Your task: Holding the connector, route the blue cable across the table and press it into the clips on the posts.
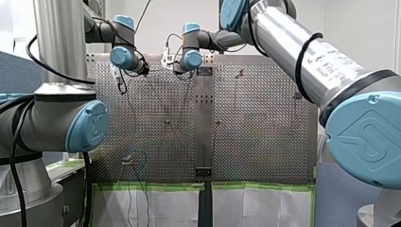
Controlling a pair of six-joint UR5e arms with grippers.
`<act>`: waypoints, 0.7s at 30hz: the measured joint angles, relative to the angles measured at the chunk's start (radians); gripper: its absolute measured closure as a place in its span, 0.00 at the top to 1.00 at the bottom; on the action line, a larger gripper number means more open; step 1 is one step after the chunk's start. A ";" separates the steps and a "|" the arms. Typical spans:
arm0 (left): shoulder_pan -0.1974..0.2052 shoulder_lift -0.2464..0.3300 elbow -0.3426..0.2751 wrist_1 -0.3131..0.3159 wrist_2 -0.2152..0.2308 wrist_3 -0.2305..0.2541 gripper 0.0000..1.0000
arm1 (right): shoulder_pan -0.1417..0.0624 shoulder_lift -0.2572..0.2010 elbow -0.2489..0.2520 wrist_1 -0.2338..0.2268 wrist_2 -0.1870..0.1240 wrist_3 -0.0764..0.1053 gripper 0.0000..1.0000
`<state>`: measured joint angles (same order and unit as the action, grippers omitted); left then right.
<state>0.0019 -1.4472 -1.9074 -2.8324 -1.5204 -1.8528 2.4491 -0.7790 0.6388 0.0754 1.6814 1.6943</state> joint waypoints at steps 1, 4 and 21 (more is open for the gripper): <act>-0.003 -0.006 0.007 0.005 -0.001 -0.002 1.00 | 0.000 0.000 0.000 0.000 0.000 0.000 0.00; -0.011 -0.025 0.025 0.010 -0.003 0.000 1.00 | 0.000 0.000 0.000 0.000 -0.001 0.000 0.00; -0.055 -0.128 0.081 0.069 -0.028 0.007 1.00 | 0.000 -0.001 -0.001 0.001 -0.002 0.001 0.00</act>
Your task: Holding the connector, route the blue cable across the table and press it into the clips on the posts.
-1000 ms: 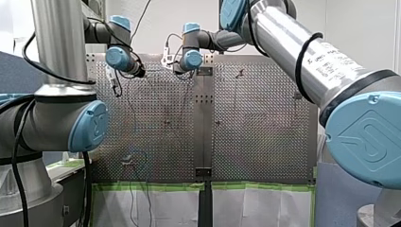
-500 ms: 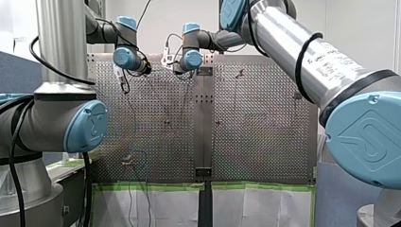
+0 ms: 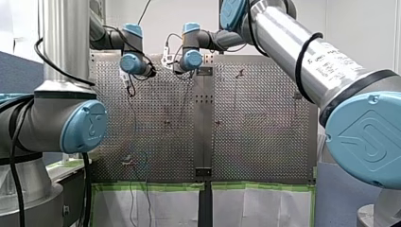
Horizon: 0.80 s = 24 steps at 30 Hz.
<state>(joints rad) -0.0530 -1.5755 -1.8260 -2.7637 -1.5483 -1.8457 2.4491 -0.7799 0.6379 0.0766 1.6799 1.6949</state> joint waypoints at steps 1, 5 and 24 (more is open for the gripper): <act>-0.003 -0.010 0.006 0.001 -0.001 0.002 1.00 | 0.000 0.000 0.000 0.000 0.000 0.000 0.00; -0.009 -0.030 0.015 0.004 -0.005 0.006 1.00 | 0.000 0.000 0.000 0.000 0.000 0.000 0.00; -0.032 -0.135 0.071 0.004 -0.110 0.058 0.58 | 0.000 0.001 0.000 0.000 0.000 0.000 0.00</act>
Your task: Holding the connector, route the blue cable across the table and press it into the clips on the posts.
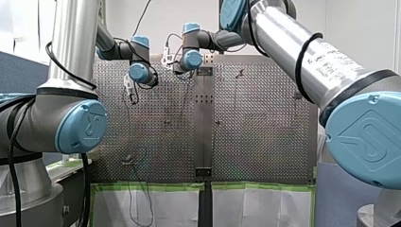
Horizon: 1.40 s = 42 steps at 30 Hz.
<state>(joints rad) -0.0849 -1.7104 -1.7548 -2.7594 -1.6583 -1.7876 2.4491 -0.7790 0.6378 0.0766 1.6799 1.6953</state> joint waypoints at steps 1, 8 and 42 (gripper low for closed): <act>-0.001 0.000 0.000 0.000 -0.009 0.003 0.46 | 0.000 0.000 0.000 0.000 0.000 0.000 0.00; -0.005 0.000 0.000 0.000 -0.066 0.021 0.00 | 0.000 0.000 0.001 0.001 0.000 0.002 0.00; -0.031 0.028 -0.199 0.055 -0.132 -0.029 0.00 | 0.008 -0.007 0.189 0.002 -0.002 -0.003 0.00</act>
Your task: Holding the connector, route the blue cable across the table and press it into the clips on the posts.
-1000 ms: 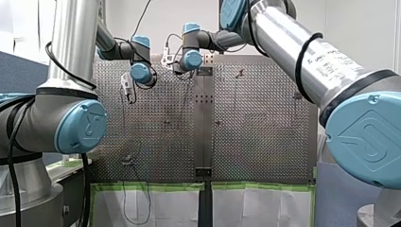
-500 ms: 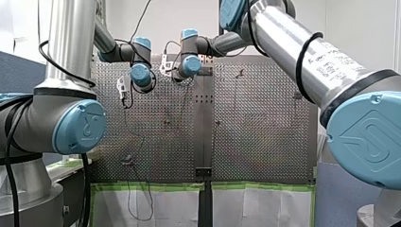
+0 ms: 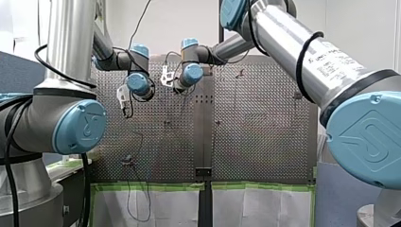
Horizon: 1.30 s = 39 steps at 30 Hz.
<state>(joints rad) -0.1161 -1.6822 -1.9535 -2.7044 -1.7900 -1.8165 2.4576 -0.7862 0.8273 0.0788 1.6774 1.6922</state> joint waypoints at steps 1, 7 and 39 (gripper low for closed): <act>0.001 -0.007 -0.010 0.010 -0.001 -0.001 0.00 | 0.000 0.000 0.009 0.000 0.000 -0.002 0.00; 0.004 -0.053 -0.060 0.060 -0.010 -0.001 0.00 | -0.006 0.000 0.056 -0.012 -0.009 -0.019 0.00; 0.020 -0.178 -0.144 0.329 0.135 -0.076 0.00 | -0.012 0.001 0.347 -0.101 -0.091 -0.063 0.00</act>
<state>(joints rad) -0.0964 -1.8606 -2.0971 -2.3754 -1.6551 -1.8924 2.4452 -0.7853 1.1738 -0.0222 1.5867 1.6290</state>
